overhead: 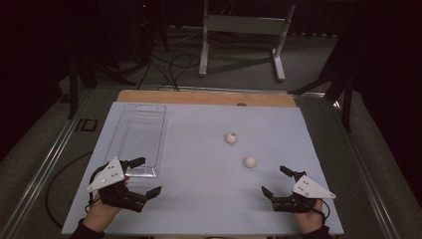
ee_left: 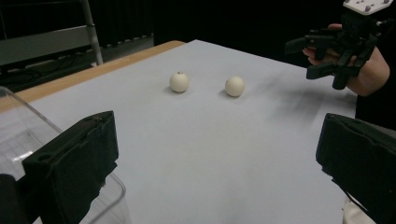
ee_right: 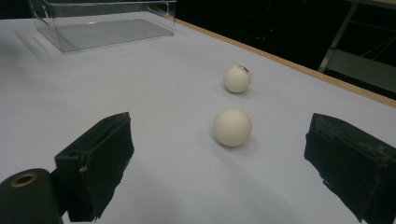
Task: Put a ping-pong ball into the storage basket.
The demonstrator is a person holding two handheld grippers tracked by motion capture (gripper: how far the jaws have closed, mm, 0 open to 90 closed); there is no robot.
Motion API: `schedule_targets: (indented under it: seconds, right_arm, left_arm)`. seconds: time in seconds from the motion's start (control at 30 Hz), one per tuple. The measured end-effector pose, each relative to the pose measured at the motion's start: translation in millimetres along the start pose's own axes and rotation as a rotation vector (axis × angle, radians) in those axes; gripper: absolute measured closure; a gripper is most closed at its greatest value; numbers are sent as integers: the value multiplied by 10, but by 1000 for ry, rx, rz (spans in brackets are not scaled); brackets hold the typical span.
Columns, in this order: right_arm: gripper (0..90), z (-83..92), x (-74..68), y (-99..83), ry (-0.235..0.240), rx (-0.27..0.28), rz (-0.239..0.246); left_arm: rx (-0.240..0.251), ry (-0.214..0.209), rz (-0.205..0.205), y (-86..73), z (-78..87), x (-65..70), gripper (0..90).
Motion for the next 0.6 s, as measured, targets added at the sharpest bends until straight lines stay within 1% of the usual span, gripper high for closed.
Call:
schedule_targets:
  seconds: [0.13,0.2,0.3,0.43,0.6]
  right_arm:
    - [81,-2,0,-1,1,0,3]
    - [81,-3,1,-1,2,-1,3]
    - [81,-4,-1,-2,4,-1,3]
    - [81,-3,-2,-2,2,-3,3]
    - [81,-3,-3,0,5,-1,3]
  left_arm:
    - [-17,2,-18,96,-26,-9,3]
    - [-24,-9,-16,138,-42,-14,3]
    - [-40,-9,-31,194,-70,-26,3]
    - [-49,-16,-43,273,-121,-27,3]
    - [-62,-34,-52,348,-200,-16,3]
Point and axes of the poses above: each handheld gripper's, and its own axes: z roughly backward along the jaws, y roughly out of its top, x roughly to its right, the point moved 5 cm from there along -z, roughly forward along the jaws, and after that the axes turned 3 degrees about -y, right-handed, at the moved point
